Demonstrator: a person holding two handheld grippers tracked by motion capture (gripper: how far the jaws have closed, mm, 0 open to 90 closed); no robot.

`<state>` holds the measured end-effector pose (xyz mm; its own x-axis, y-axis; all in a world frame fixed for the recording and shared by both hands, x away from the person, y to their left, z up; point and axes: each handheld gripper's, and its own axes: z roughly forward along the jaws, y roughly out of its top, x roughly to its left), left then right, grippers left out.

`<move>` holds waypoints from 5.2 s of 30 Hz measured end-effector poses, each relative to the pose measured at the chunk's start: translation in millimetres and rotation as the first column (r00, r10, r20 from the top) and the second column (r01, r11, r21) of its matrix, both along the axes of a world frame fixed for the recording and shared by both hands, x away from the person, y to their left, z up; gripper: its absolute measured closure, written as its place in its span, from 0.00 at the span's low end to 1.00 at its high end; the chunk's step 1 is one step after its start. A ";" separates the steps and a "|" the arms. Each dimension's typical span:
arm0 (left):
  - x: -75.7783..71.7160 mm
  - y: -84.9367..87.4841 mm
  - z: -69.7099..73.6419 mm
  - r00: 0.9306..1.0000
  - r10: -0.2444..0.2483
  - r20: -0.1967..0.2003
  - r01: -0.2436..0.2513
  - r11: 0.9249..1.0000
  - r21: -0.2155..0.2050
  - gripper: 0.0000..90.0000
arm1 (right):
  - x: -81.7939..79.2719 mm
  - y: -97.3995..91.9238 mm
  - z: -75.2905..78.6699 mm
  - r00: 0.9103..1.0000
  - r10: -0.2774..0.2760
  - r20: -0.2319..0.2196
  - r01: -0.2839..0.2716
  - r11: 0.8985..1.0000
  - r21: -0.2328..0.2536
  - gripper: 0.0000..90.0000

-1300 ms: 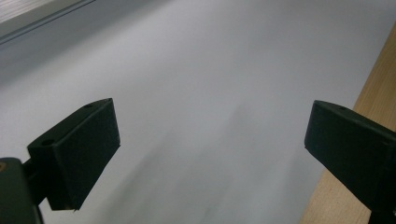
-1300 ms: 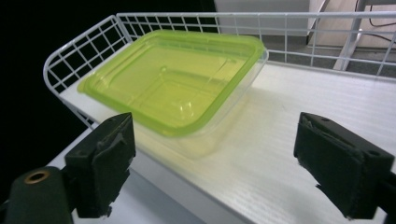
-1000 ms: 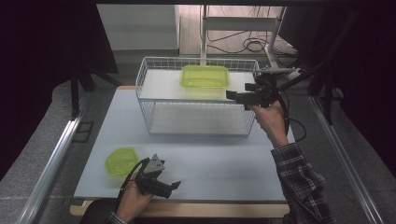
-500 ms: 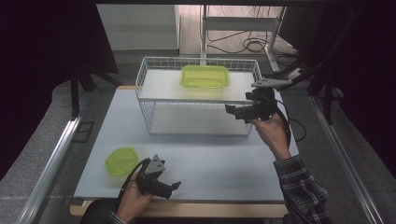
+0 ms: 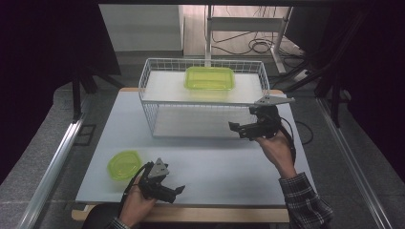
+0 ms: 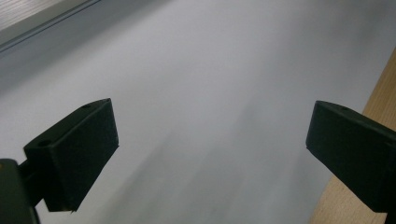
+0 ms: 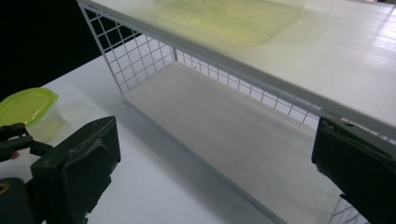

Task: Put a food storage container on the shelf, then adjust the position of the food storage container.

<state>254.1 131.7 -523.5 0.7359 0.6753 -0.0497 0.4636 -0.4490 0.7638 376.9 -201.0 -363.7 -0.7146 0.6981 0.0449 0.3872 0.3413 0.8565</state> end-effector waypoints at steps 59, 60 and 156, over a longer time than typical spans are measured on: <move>-4.4 82.1 48.2 0.947 0.284 0.152 -0.285 0.958 -0.012 0.57 | -59.7 -27.2 -125.3 0.993 -0.045 -0.108 0.036 0.996 -0.084 0.01; -4.6 86.9 48.3 0.940 0.305 0.152 -0.307 0.952 -0.008 0.65 | -59.5 -27.3 -126.1 0.993 -0.045 -0.111 0.035 0.996 -0.086 0.01; 32.3 -7.8 -0.9 0.987 0.024 -0.157 -0.010 0.996 0.091 1.00 | -55.0 -15.5 -142.7 0.981 -0.030 -0.190 -0.001 0.987 -0.160 0.04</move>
